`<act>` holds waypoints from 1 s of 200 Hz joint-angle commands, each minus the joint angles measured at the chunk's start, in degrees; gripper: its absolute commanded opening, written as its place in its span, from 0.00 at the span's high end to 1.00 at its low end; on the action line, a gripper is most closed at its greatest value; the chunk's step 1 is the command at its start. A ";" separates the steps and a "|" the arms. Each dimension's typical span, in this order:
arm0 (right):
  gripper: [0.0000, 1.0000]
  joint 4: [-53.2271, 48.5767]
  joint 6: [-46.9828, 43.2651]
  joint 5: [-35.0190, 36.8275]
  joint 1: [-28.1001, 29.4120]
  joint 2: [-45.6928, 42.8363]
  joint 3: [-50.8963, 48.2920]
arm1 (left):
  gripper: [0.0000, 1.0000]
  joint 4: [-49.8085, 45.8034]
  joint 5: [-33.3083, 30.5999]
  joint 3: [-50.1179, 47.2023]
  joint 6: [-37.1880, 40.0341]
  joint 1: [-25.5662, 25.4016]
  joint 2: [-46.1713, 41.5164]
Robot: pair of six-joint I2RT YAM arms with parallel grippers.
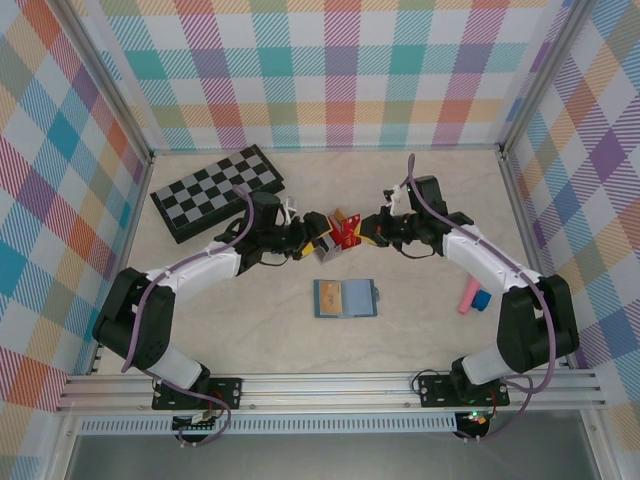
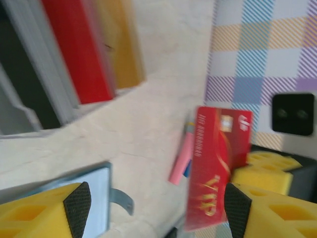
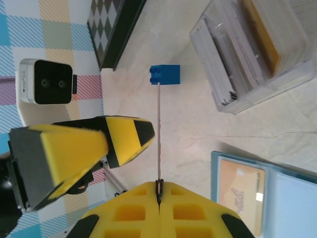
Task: Put the credit cards into the card holder
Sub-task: Insert the credit card into the card slot.
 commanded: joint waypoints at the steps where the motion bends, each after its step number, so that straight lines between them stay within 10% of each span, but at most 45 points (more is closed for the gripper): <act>1: 0.96 4.58 3.08 -4.70 -0.39 -1.71 -1.20 | 0.30 8.71 6.35 -0.46 -3.14 -1.22 1.10; 77: 0.95 9.07 6.41 -7.90 -0.40 -2.05 -3.18 | 0.55 18.99 9.86 -1.48 -9.23 -1.68 4.70; 141: 0.85 3.60 5.95 -5.34 -1.00 -0.75 -2.81 | 0.99 16.30 7.42 -2.30 -13.14 -1.60 2.71; 200: 0.68 -5.73 1.74 3.51 -0.79 -3.14 -3.20 | 1.00 9.21 6.10 -4.05 -21.18 -1.33 2.31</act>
